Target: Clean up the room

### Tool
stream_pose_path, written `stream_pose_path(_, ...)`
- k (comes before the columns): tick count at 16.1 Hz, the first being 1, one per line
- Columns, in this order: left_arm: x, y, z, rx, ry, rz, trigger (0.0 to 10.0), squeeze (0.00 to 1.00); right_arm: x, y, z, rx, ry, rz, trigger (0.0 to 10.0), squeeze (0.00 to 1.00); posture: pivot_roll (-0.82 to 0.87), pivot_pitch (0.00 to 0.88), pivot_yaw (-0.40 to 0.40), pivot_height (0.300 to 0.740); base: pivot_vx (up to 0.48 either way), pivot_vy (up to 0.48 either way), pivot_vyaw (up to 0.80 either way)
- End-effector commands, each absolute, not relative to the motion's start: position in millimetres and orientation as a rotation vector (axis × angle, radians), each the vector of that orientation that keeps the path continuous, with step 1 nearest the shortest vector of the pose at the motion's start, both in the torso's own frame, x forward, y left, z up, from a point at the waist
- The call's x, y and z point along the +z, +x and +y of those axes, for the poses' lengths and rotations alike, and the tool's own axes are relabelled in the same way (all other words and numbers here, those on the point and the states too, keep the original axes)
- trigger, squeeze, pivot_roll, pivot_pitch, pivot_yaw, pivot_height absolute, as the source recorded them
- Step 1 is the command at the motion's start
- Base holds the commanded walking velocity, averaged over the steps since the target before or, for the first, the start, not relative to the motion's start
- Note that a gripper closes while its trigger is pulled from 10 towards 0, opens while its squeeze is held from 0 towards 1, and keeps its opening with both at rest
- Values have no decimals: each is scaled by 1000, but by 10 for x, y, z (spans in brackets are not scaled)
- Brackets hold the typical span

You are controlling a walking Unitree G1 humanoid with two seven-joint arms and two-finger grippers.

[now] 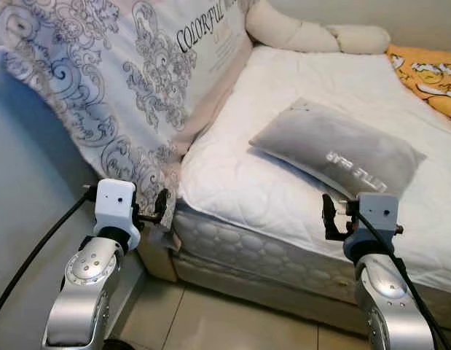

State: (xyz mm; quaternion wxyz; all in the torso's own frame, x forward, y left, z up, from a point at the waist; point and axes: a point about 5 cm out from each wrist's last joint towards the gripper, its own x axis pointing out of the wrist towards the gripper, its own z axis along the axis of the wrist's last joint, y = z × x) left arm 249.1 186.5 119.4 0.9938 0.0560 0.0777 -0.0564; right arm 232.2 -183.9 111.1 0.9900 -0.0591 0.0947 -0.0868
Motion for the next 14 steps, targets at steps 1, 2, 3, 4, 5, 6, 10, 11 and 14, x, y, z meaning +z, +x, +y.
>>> stream_pose_path(1,1203,2516,1866,-119,116,153,10000,0,1133,2349,-1830,-170,-113,184,10000,600,-40,0,18,740,296,0,0)
stream_pose_path(2,1206,2519,1871,-119,116,151,10000,0,1135,2356,-1831,-178,-106,187,10000,161,-39,0,19,740,300,0,-800)
stream_pose_path(3,1206,2519,1875,-119,116,150,10000,0,1134,2360,-1837,-187,-97,189,10000,0,-38,0,19,740,296,0,-788)
stream_pose_path(4,1206,2518,1876,-119,117,150,10000,0,1137,2360,-1838,-185,-98,183,10000,0,-38,0,19,740,296,0,-788)
stream_pose_path(5,1209,2519,1874,-121,117,150,10000,0,1138,2357,-1842,-187,-91,178,10000,0,-38,0,19,740,292,0,-788)
stream_pose_path(6,1209,2518,1877,-122,118,149,10000,0,1136,2355,-1839,-190,-86,177,10000,0,-36,0,18,740,292,0,-781)
stream_pose_path(10,1206,2516,1854,-137,124,148,10000,0,1128,2357,-1835,-192,-84,179,10000,0,-36,0,19,740,293,0,-781)
stream_pose_path(11,1207,2520,1854,-136,125,146,10000,0,1137,2362,-1837,-190,-90,171,10000,0,-35,0,20,740,292,0,-781)
stream_pose_path(14,1217,2534,1860,-131,129,139,10000,0,1177,2382,-1822,-155,-86,138,10000,0,-32,0,21,740,289,0,0)
